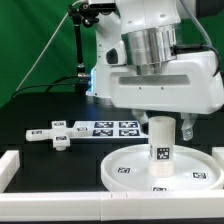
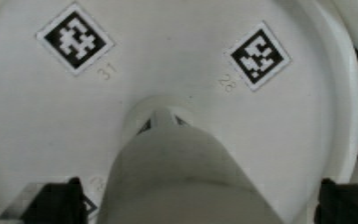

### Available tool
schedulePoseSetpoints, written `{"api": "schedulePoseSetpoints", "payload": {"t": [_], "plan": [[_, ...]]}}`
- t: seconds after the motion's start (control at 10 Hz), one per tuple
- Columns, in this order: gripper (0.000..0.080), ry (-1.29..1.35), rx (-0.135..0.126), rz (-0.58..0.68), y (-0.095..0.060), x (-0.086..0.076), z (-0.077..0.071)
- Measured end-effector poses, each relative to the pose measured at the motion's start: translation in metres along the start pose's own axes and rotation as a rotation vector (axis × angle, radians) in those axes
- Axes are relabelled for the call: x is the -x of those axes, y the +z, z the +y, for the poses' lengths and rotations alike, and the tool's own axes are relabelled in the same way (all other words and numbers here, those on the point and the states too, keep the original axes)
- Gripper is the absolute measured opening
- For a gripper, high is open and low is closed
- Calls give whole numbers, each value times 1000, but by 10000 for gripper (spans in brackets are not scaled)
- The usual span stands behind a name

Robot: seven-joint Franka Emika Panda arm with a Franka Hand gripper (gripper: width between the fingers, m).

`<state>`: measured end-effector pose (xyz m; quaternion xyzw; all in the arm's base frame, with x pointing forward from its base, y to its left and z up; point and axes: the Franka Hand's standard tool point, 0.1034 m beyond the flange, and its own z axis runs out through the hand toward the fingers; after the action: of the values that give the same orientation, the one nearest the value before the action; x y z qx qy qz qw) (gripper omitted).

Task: Assemble round table

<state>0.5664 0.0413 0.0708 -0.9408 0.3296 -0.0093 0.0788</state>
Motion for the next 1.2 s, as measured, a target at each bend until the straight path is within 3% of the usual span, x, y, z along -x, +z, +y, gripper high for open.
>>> {"api": "schedulePoseSetpoints", "payload": {"t": [0.2, 0.8, 1.1, 1.2], "plan": [[649, -267, 35, 22, -4, -1, -9], [649, -641, 42, 23, -4, -6, -4], [649, -657, 43, 20, -3, -6, -1], [535, -679, 44, 19, -3, -7, 0]]}}
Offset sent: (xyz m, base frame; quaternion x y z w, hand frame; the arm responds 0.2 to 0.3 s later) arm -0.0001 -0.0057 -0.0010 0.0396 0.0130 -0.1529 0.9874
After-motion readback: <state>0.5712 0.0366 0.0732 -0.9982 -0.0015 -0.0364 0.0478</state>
